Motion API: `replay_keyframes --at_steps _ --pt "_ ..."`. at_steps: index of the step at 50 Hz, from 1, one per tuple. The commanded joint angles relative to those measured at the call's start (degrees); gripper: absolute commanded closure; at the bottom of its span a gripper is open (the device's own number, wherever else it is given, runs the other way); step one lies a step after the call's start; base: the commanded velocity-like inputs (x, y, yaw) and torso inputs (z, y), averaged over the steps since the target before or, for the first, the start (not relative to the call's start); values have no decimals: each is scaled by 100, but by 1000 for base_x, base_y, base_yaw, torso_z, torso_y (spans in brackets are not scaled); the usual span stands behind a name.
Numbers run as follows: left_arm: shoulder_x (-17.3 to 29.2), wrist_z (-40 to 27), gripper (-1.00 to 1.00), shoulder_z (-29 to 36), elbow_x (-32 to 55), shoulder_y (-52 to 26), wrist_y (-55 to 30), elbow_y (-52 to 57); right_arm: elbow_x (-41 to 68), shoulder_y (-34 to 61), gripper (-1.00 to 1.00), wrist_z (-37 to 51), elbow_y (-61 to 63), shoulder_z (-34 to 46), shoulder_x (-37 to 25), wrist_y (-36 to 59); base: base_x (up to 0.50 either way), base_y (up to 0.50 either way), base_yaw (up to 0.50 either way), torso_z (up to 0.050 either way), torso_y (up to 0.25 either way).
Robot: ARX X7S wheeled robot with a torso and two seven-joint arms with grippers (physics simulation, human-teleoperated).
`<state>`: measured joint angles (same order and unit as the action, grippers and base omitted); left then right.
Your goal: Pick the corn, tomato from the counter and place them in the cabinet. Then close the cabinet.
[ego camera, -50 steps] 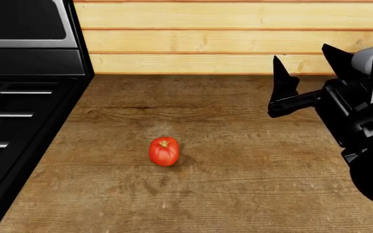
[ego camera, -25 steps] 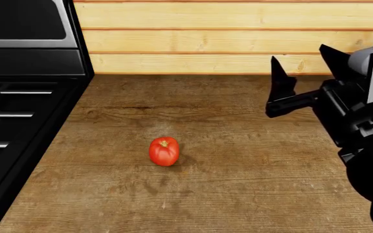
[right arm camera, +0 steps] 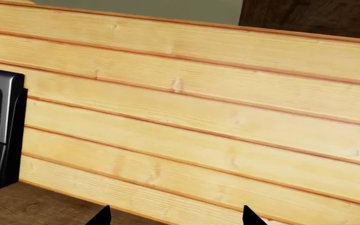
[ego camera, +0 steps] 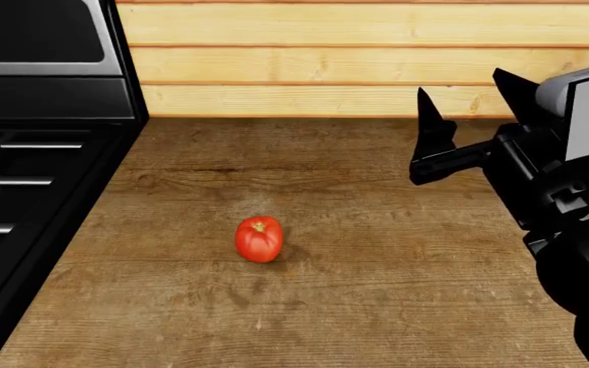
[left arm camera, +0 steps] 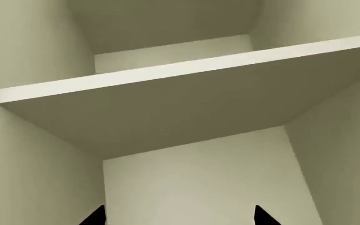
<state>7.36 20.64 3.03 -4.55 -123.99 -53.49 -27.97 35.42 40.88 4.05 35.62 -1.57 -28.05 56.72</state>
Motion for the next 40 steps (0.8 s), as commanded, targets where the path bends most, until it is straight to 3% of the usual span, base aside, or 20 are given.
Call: replay_keyframes --at_steps 1,14,28,40 --pt "0 438 -100 -25 294 682 -877 1992 -19 -10 -100 5 -50 49 13 -67 0 0 0 0 0" --pt "87 1176 -100 -291 998 1291 -2121 4119 -19 -88 -100 37 -36 53 36 -144 0 0 0 0 0" --pt "38 1810 -100 -987 1753 1420 -3247 5004 5 -73 -100 80 -19 72 26 -126 0 0 0 0 0" --pt "48 1919 -100 -1440 2478 1640 -3644 5810 4 -68 -100 93 -60 96 18 -153 0 0 0 0 0"
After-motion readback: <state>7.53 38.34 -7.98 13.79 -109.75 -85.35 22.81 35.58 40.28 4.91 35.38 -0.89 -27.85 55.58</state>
